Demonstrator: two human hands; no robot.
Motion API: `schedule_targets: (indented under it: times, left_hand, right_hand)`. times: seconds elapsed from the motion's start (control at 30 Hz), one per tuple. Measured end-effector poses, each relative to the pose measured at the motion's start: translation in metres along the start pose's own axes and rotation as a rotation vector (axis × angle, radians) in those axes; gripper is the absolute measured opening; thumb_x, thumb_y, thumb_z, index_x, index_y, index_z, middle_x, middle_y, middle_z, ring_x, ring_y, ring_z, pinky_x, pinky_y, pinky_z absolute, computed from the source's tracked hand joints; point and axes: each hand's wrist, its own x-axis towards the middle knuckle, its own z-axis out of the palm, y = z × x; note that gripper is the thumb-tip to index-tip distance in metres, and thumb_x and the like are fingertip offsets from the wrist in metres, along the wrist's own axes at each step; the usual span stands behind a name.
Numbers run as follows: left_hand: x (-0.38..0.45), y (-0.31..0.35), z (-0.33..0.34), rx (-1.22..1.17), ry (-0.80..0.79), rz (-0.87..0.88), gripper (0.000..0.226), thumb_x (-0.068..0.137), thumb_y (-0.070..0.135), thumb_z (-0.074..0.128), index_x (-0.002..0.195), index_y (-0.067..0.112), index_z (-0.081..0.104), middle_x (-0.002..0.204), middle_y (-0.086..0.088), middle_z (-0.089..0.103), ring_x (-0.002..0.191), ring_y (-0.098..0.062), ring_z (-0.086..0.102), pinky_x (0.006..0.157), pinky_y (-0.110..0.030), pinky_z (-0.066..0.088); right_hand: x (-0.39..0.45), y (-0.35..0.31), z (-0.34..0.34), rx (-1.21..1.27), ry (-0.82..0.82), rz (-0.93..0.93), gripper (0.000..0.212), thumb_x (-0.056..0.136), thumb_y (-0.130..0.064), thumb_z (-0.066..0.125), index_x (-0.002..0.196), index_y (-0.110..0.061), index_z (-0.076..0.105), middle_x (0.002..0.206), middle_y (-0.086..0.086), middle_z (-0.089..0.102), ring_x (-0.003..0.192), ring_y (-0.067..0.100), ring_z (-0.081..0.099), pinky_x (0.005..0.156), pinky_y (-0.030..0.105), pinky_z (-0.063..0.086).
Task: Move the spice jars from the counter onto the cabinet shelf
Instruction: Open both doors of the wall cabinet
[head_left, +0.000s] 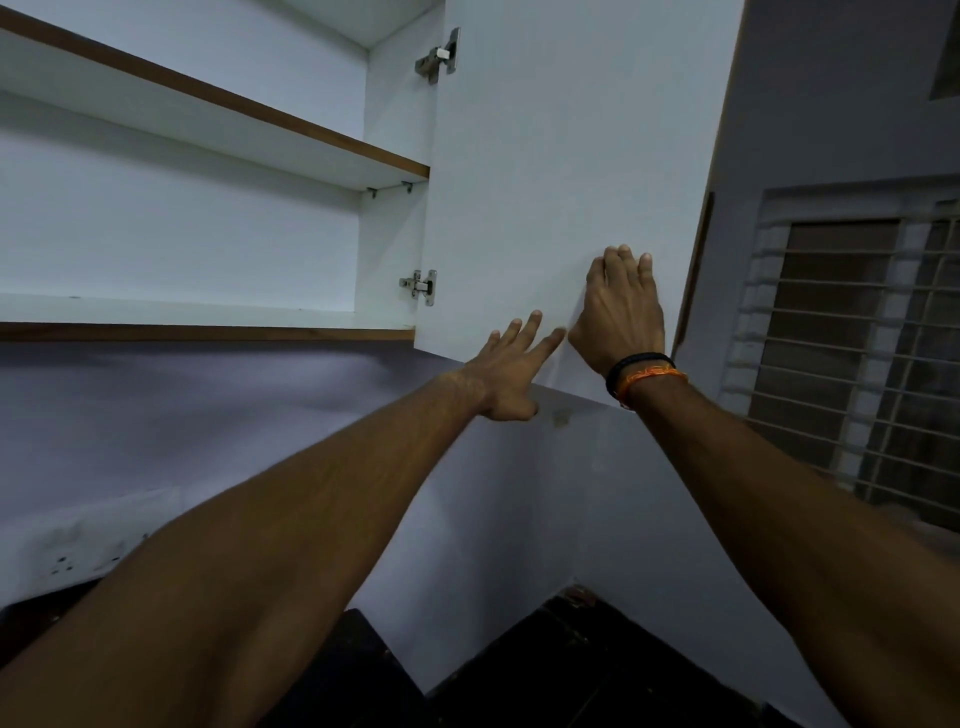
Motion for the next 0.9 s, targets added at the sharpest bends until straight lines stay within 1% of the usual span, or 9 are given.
schedule_targets:
  times: [0.1,0.2,0.3,0.4,0.57,0.67,0.8,0.9]
  left_hand:
    - [-0.017,-0.020,0.001,0.026,-0.011,-0.058,0.108,0.089,0.030,0.069,0.159,0.022,-0.012,0.165,-0.014,-0.021,0.153,-0.036,-0.013,0.124,-0.052,0.000]
    - [-0.033,-0.041,0.000,0.052,-0.026,-0.122,0.106,0.089,0.032,0.069,0.159,0.023,-0.011,0.165,-0.013,-0.021,0.153,-0.035,-0.013,0.124,-0.054,0.000]
    - [-0.053,-0.063,-0.005,0.088,-0.027,-0.191,0.105,0.090,0.034,0.068,0.160,0.022,-0.009,0.166,-0.013,-0.020,0.153,-0.035,-0.013,0.124,-0.055,0.000]
    - [-0.080,-0.085,-0.010,0.120,-0.021,-0.254,0.103,0.090,0.035,0.067,0.160,0.022,-0.008,0.166,-0.012,-0.017,0.154,-0.034,-0.011,0.124,-0.054,0.001]
    - [-0.136,-0.122,-0.015,0.153,-0.019,-0.376,0.098,0.093,0.036,0.063,0.160,0.020,-0.006,0.167,-0.011,-0.015,0.154,-0.032,-0.009,0.124,-0.056,0.001]
    - [-0.172,-0.142,-0.016,0.187,-0.047,-0.469,0.096,0.095,0.044,0.060,0.160,0.020,-0.006,0.167,-0.011,-0.015,0.154,-0.033,-0.008,0.124,-0.056,0.003]
    - [-0.224,-0.160,-0.017,0.227,-0.090,-0.575,0.097,0.095,0.051,0.058,0.160,0.020,-0.006,0.167,-0.013,-0.013,0.154,-0.035,-0.004,0.123,-0.056,0.005]
    - [-0.261,-0.167,-0.015,0.240,-0.125,-0.651,0.097,0.095,0.049,0.059,0.160,0.021,-0.007,0.167,-0.013,-0.014,0.154,-0.036,-0.004,0.123,-0.055,0.003]
  right_hand:
    - [-0.001,-0.020,0.007,0.090,0.011,-0.053,0.072,0.090,-0.021,0.058,0.150,0.006,0.028,0.158,0.024,0.028,0.151,0.035,0.018,0.125,0.050,0.008]
    - [-0.001,-0.040,0.014,0.181,0.029,-0.097,0.068,0.090,-0.014,0.054,0.150,0.004,0.030,0.158,0.023,0.028,0.151,0.034,0.019,0.125,0.049,0.008]
    - [0.000,-0.064,0.022,0.287,0.059,-0.133,0.066,0.088,-0.008,0.052,0.149,0.005,0.032,0.157,0.022,0.032,0.151,0.033,0.020,0.124,0.048,0.012]
    - [-0.002,-0.092,0.028,0.375,0.069,-0.179,0.063,0.088,-0.006,0.050,0.148,0.004,0.035,0.156,0.021,0.034,0.151,0.035,0.019,0.124,0.049,0.014]
    - [-0.008,-0.150,0.035,0.509,0.026,-0.249,0.062,0.086,-0.007,0.051,0.147,0.000,0.039,0.154,0.018,0.038,0.150,0.036,0.019,0.121,0.050,0.020]
    - [-0.016,-0.184,0.038,0.610,0.022,-0.293,0.060,0.084,-0.004,0.054,0.143,0.000,0.044,0.150,0.019,0.043,0.147,0.039,0.024,0.117,0.051,0.027]
    - [-0.028,-0.227,0.041,0.702,-0.002,-0.384,0.059,0.082,-0.003,0.055,0.140,0.001,0.048,0.143,0.021,0.050,0.139,0.038,0.037,0.115,0.047,0.030]
    - [-0.041,-0.255,0.042,0.759,-0.080,-0.433,0.059,0.085,-0.007,0.055,0.143,-0.003,0.046,0.149,0.018,0.043,0.140,0.036,0.034,0.113,0.050,0.033]
